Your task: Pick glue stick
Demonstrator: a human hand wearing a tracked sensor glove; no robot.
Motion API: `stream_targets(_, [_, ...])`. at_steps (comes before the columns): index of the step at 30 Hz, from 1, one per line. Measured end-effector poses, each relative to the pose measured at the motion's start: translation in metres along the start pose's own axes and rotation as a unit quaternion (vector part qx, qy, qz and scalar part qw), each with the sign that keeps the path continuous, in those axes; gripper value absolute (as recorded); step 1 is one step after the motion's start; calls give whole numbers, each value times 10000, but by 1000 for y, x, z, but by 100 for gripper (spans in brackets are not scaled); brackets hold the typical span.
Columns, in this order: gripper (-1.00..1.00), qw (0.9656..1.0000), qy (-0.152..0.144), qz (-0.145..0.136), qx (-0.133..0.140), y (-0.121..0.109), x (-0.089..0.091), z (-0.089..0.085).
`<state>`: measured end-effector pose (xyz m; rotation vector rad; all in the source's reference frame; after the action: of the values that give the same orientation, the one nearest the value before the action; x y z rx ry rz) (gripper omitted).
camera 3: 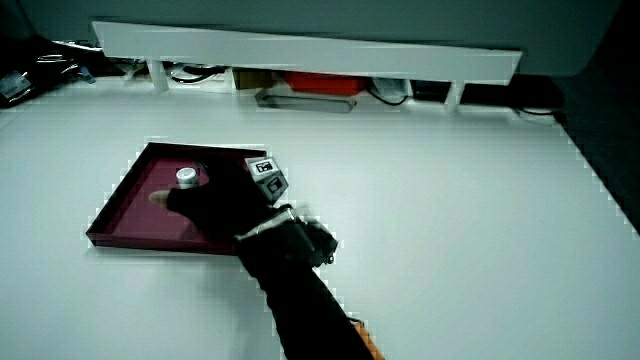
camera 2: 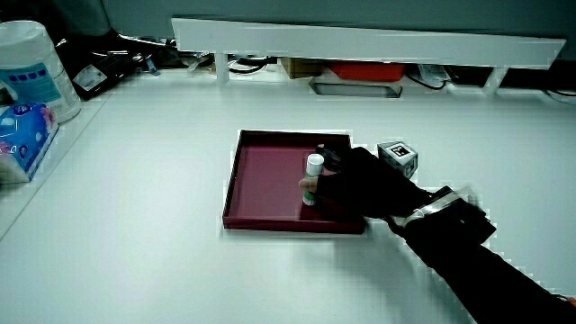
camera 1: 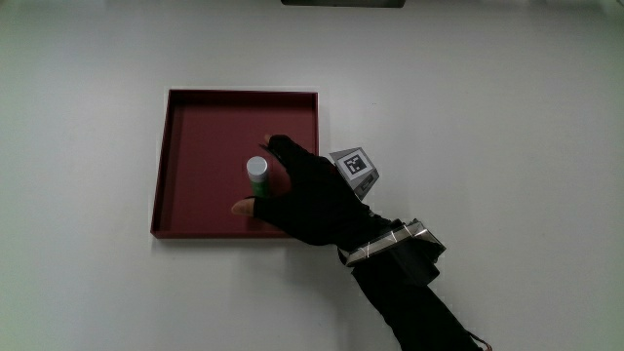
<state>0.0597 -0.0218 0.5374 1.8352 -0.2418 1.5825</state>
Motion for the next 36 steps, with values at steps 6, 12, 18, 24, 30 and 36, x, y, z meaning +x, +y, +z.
stream_targets(6, [44,9991,223,93,360,0,4,0])
stream_targets(12, [61,9968,297,188,717,-2,5,0])
stream_targets(18, [78,9947,363,268,928,-4,7,-3])
stream_targets(24, [94,9931,352,372,1059,-7,8,-3])
stream_targets(30, [100,9924,398,467,1069,-11,5,-2])
stream_targets(36, [100,9920,191,771,982,-18,-16,3])
